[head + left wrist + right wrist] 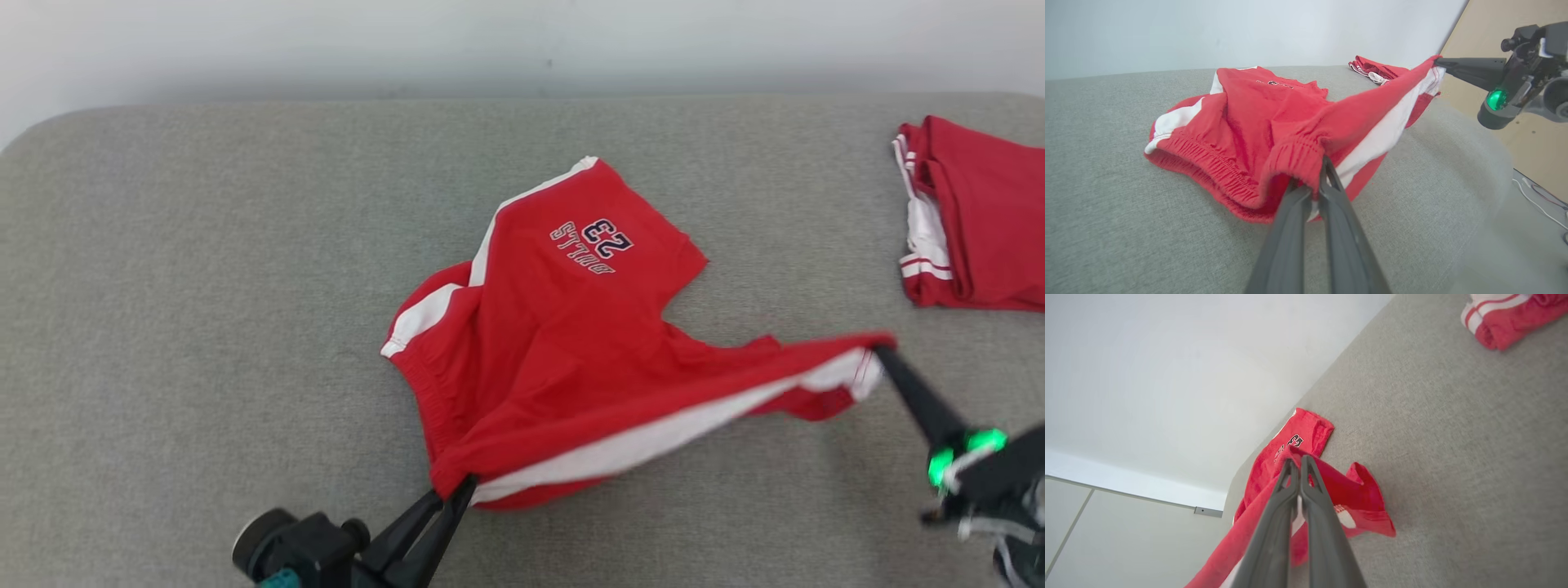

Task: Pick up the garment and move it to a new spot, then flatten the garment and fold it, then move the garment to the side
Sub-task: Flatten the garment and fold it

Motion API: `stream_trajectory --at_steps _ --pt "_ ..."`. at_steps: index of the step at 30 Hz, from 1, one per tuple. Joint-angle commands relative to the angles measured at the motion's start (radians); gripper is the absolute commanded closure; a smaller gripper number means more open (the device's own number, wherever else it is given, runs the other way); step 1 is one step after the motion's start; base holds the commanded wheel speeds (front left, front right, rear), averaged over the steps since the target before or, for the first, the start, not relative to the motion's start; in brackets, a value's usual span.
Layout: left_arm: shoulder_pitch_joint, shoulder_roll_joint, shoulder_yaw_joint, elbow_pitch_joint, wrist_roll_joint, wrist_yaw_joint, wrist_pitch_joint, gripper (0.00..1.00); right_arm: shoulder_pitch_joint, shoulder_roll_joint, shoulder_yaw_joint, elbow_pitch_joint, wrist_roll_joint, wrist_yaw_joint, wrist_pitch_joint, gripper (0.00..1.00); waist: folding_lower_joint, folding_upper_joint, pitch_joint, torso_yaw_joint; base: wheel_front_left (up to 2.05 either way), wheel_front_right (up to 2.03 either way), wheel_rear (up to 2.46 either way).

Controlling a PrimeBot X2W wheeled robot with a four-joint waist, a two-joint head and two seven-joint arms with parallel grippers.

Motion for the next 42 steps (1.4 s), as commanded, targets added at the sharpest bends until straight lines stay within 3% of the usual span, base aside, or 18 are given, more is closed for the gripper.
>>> stream_trajectory --at_steps 1,5,9,14,19,29,31,32,33,42 --pt "-0.022 -0.002 -0.002 -0.001 0.013 -0.006 -0.002 1.0 -0.041 0.004 -0.01 0.019 0.02 -0.003 0.015 1.0 -0.0001 -0.0001 0.016 0.02 0.0 0.0 0.0" --pt "-0.076 -0.022 -0.019 -0.001 0.022 -0.018 -0.001 1.0 -0.192 0.011 -0.006 0.125 0.059 -0.003 0.081 1.0 -0.0001 -0.0001 0.039 0.056 0.0 0.0 0.0" --pt "-0.142 -0.054 -0.013 0.003 0.007 -0.028 -0.001 1.0 -0.359 0.028 0.019 0.242 0.026 -0.003 0.106 1.0 -0.0001 -0.0001 0.072 0.099 0.0 0.0 0.0" --pt "-0.228 -0.096 0.028 0.05 -0.016 -0.032 -0.001 1.0 -0.57 0.08 0.07 0.394 -0.064 -0.003 0.12 1.0 -0.0001 -0.0001 0.115 0.134 0.0 0.0 0.0" --pt "-0.32 -0.144 0.087 0.167 -0.045 -0.041 -0.002 1.0 -0.809 0.177 0.13 0.611 -0.203 -0.003 0.099 1.0 -0.0001 -0.0001 0.165 0.152 0.0 0.0 0.0" --pt "-0.441 -0.215 0.099 0.355 -0.012 -0.05 -0.001 1.0 -1.008 0.284 0.229 0.877 -0.379 -0.003 0.06 1.0 -0.0001 -0.0001 0.211 0.184 0.0 0.0 0.0" --pt "-0.451 -0.23 0.104 0.376 0.002 -0.049 -0.001 0.1 -1.025 0.297 0.245 0.904 -0.401 -0.003 0.046 0.55 -0.0001 -0.0001 0.212 0.187 0.0 0.0 0.0" --pt "-0.455 -0.233 0.107 0.384 0.015 -0.049 -0.001 0.0 -1.026 0.301 0.254 0.912 -0.409 -0.003 0.041 0.07 -0.0001 -0.0001 0.212 0.188 0.0 0.0 0.0" --pt "-0.456 -0.238 0.111 0.389 0.023 -0.048 -0.001 0.0 -1.025 0.302 0.264 0.919 -0.415 -0.003 0.043 0.0 -0.0001 -0.0001 0.21 0.187 0.0 0.0 0.0" --pt "-0.37 -0.226 0.166 0.376 0.09 -0.049 -0.001 0.0 -0.955 0.254 0.335 0.896 -0.436 -0.003 0.016 0.0 -0.0001 -0.0001 0.153 0.179 0.0 0.0 0.0"
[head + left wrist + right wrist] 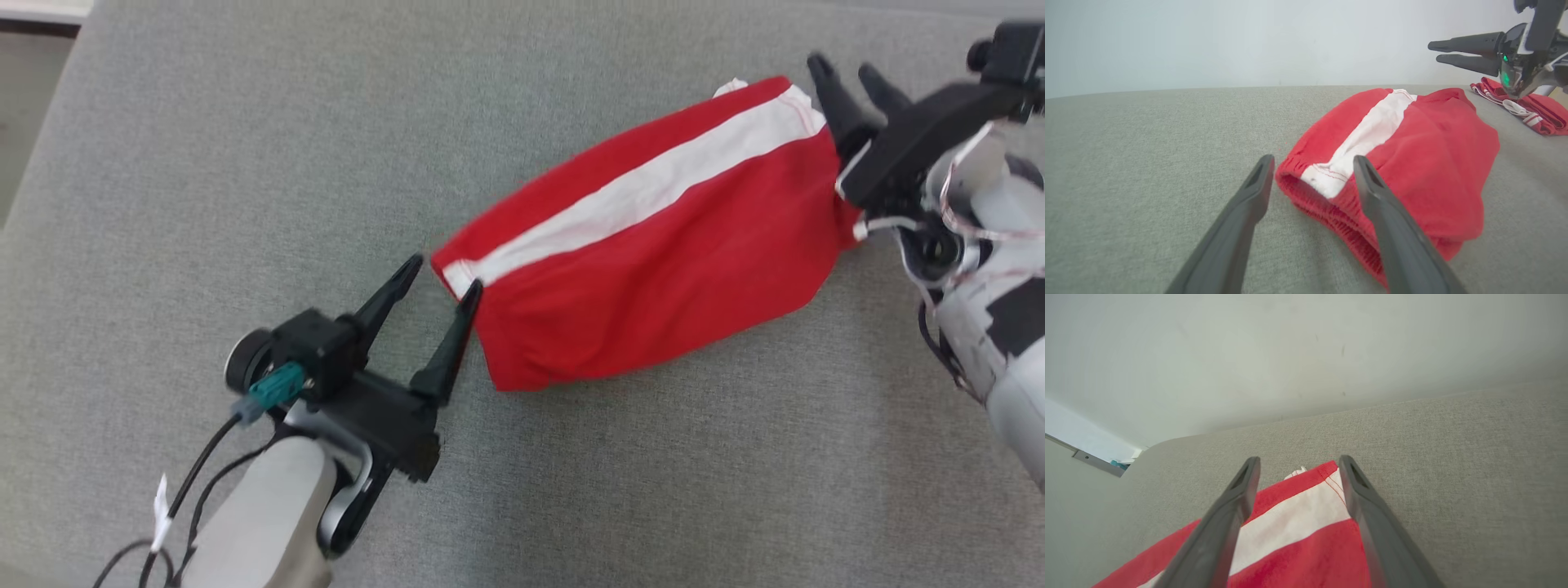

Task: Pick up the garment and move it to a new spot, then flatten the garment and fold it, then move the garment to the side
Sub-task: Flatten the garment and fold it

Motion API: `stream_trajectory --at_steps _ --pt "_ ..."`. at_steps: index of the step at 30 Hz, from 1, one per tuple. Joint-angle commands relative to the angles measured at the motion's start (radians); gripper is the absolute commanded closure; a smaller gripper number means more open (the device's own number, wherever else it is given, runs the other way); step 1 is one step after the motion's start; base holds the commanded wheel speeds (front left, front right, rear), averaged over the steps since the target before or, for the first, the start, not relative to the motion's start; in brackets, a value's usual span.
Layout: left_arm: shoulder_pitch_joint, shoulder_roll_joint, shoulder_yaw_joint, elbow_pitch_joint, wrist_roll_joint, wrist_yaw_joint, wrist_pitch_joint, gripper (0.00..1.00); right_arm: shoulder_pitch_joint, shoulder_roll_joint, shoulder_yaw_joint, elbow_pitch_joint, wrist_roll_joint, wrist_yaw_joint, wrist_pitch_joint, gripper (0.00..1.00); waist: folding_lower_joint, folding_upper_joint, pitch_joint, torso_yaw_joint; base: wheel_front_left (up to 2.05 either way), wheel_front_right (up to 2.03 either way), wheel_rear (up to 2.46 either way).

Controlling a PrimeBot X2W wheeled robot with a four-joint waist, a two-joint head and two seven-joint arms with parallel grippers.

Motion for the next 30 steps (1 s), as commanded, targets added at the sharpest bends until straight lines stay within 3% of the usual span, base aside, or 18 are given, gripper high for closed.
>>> stream_trajectory --at_steps 1,7,11,14,20,28,29,30 --pt "0.037 0.009 0.02 -0.014 0.021 0.002 0.0 0.0 0.036 -0.017 0.024 -0.014 -0.015 -0.002 -0.012 0.0 0.0 -0.0002 -0.027 -0.004 0.0 0.0 0.0" --pt "0.135 0.021 0.118 -0.096 0.059 0.024 0.0 0.0 0.119 -0.061 0.066 -0.029 -0.007 -0.002 -0.029 0.0 0.0 -0.0002 -0.054 -0.009 0.0 0.0 0.0" --pt "0.195 0.001 0.23 -0.197 0.109 0.067 0.0 0.0 0.154 -0.075 0.079 -0.015 -0.001 -0.002 -0.039 0.0 0.0 -0.0002 -0.053 -0.005 0.0 0.0 0.0" --pt "0.25 -0.044 0.323 -0.27 0.139 0.085 0.0 0.0 0.168 -0.069 0.084 0.001 0.008 -0.002 -0.052 0.0 0.0 -0.0002 -0.047 -0.004 0.0 0.0 0.0" --pt "0.33 -0.112 0.448 -0.355 0.216 0.079 0.0 0.0 0.174 -0.044 0.091 0.05 0.018 -0.002 -0.063 0.0 0.0 -0.0002 -0.034 0.008 0.0 0.0 0.0" --pt "0.378 -0.142 0.521 -0.359 0.272 0.055 0.0 0.0 0.168 -0.023 0.131 0.091 0.005 -0.002 -0.028 0.0 0.0 -0.0002 -0.035 0.021 0.0 0.0 0.0" --pt "0.382 -0.143 0.527 -0.358 0.274 0.052 0.0 0.0 0.168 -0.021 0.136 0.099 0.005 -0.002 -0.019 0.71 0.0 -0.0002 -0.036 0.023 0.0 0.0 0.0" --pt "0.385 -0.145 0.531 -0.355 0.277 0.053 0.0 0.0 0.168 -0.019 0.139 0.104 0.005 -0.002 -0.014 1.0 0.0 -0.0002 -0.038 0.023 0.0 0.0 0.0"
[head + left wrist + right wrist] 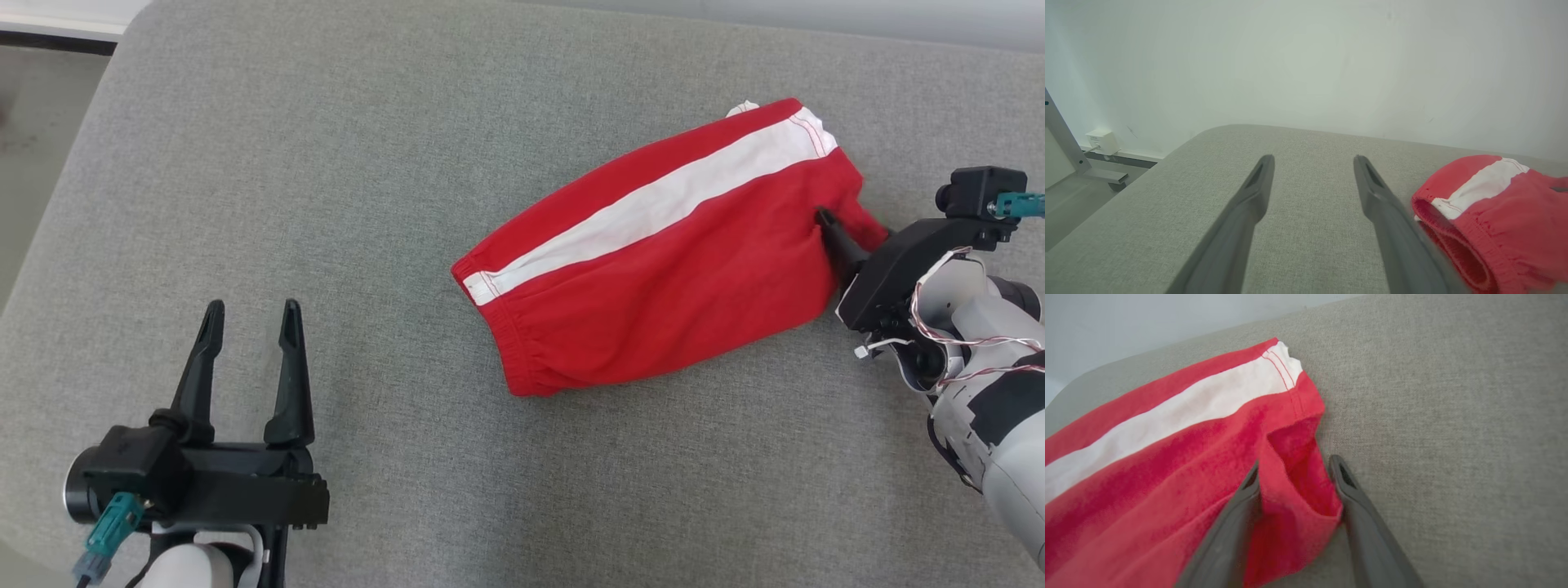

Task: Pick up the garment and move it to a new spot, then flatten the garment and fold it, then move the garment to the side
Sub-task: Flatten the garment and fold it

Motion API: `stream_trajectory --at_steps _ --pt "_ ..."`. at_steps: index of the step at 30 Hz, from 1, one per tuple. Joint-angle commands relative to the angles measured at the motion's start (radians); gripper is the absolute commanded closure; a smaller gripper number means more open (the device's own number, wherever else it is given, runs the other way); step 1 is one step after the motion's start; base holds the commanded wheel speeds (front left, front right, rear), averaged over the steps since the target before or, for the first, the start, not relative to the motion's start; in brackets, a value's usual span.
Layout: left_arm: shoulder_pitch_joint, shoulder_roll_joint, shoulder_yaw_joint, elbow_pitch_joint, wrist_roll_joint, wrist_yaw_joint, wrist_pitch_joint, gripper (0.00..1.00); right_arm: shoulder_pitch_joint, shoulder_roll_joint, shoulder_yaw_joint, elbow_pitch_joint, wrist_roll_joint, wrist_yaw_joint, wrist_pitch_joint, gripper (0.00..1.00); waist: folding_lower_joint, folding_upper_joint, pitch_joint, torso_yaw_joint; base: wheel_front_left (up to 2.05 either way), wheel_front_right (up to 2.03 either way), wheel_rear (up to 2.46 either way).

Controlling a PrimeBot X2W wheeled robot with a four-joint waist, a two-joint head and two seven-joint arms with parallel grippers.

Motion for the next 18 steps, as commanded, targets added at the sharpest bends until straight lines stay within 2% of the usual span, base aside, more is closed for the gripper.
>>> stream_trajectory --at_steps 1,8,18 --pt "0.012 -0.004 0.006 0.003 0.004 -0.001 0.0 0.0 0.012 0.009 0.008 0.008 -0.001 -0.002 0.01 1.0 0.0001 0.0001 -0.003 0.001 0.0 0.0 0.0" --pt "0.026 -0.005 0.01 0.011 -0.009 -0.008 0.0 0.0 0.024 0.007 -0.005 0.0 0.036 -0.002 -0.02 1.0 0.0001 0.0001 -0.04 -0.02 0.0 0.0 0.0" --pt "0.077 -0.005 0.037 0.009 0.019 -0.011 0.0 0.0 0.185 -0.069 -0.039 -0.173 0.147 -0.002 -0.079 1.0 0.0001 0.0001 -0.106 -0.11 0.0 0.0 0.0"
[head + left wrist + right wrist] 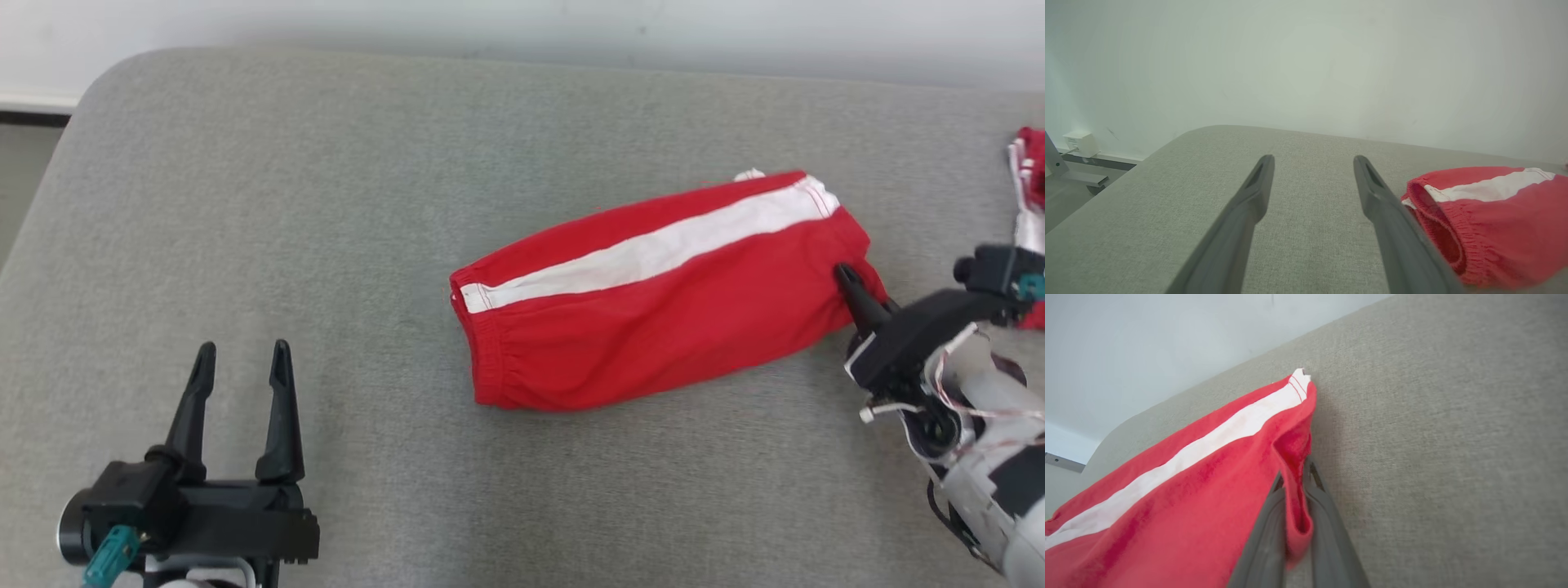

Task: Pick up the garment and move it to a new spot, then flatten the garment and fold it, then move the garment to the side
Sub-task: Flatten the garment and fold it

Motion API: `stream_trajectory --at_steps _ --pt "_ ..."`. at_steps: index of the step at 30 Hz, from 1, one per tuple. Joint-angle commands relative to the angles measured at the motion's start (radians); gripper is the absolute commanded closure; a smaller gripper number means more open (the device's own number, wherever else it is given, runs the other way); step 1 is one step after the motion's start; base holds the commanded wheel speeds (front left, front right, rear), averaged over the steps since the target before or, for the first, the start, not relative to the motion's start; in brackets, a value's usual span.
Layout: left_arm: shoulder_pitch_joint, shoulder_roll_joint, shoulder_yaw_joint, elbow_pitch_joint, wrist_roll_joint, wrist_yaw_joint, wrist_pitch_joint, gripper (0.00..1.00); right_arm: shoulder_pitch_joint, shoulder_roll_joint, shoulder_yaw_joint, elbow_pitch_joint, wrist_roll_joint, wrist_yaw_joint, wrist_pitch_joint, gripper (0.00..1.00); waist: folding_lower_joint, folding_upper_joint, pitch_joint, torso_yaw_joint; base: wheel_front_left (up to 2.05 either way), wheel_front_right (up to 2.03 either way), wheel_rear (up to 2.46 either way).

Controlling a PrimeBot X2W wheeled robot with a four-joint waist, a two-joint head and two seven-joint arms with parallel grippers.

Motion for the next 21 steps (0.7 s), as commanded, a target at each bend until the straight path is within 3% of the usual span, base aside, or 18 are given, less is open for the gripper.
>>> stream_trajectory --at_steps 1,8,13,21 --pt "0.02 -0.001 0.001 -0.005 0.009 -0.002 0.0 0.0 0.038 -0.02 -0.007 -0.023 0.015 -0.002 -0.013 1.0 0.0001 0.0 -0.031 -0.04 0.0 0.0 0.0" --pt "0.059 -0.001 0.009 -0.01 0.022 -0.004 0.0 0.0 0.194 -0.088 -0.038 -0.157 0.077 -0.002 -0.072 1.0 0.0001 0.0 -0.062 -0.092 0.0 0.0 0.0" --pt "0.071 -0.001 0.02 -0.013 0.022 -0.006 0.0 0.0 0.276 -0.125 -0.064 -0.166 0.104 -0.002 -0.1 1.0 0.0001 0.0 -0.073 -0.115 0.0 0.0 0.0" --pt "0.08 -0.001 0.012 -0.023 0.02 0.005 0.0 0.0 0.268 -0.086 -0.084 -0.154 0.114 -0.002 -0.117 1.0 0.0001 0.0 -0.08 -0.122 0.0 0.0 0.0"
